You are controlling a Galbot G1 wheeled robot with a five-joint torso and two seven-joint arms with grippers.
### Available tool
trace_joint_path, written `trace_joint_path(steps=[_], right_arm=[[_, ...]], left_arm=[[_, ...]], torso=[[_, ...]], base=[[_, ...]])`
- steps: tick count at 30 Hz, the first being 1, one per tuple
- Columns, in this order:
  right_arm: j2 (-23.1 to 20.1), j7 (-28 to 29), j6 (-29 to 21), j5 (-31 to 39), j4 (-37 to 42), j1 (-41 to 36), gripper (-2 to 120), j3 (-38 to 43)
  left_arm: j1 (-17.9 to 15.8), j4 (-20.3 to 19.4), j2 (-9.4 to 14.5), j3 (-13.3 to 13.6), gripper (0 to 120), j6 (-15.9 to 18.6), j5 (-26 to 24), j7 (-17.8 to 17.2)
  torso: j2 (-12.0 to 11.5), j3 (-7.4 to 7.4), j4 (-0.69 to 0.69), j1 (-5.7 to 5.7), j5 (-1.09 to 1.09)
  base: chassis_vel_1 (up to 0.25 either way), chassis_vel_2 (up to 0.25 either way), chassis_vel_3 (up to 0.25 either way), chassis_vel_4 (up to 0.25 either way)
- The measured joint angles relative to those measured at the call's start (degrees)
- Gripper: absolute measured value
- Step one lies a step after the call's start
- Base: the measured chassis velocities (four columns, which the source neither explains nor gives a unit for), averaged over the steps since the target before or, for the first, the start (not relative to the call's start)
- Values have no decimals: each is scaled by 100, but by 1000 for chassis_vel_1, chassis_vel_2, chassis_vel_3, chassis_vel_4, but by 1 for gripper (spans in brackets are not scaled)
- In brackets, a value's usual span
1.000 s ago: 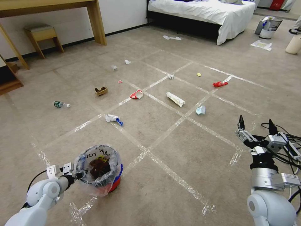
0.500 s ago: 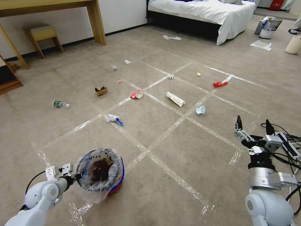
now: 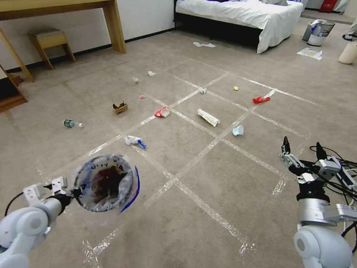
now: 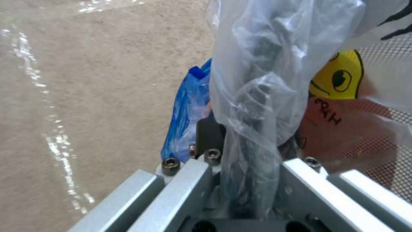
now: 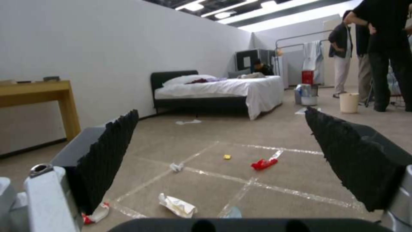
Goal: Pick up the trash bin and place the garbage on the floor into it.
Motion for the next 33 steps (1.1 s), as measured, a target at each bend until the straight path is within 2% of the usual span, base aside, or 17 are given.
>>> trace_joint_path(steps=[4, 10, 17, 25, 33], right_arm=[[-14, -12, 26, -20, -3, -2, 99, 30], [-23, -109, 38, -104, -18, -33, 100, 105], [-1, -132, 40, -143, -18, -32, 100, 112], [-2, -221, 84, -127, -18, -24, 100, 141], [2, -275, 126, -110, -43, -30, 100, 144]], left_arm=[[219, -88, 65, -236, 0, 63, -72, -56], [417, -180, 149, -393, 0, 93, -257, -114], [371, -159, 131, -360, 0, 93, -522, -237], [322, -48, 190, -281, 0, 93, -511, -240], [336, 72, 149, -250, 0, 93, -402, -216]], torso=[[0, 0, 1, 0, -1], [0, 0, 1, 0, -1], [-1, 0, -1, 0, -1], [-1, 0, 0, 0, 0], [-1, 0, 1, 0, -1]], base=[[0, 0, 0, 0], [0, 0, 0, 0], [0, 0, 0, 0], [0, 0, 0, 0], [0, 0, 0, 0]])
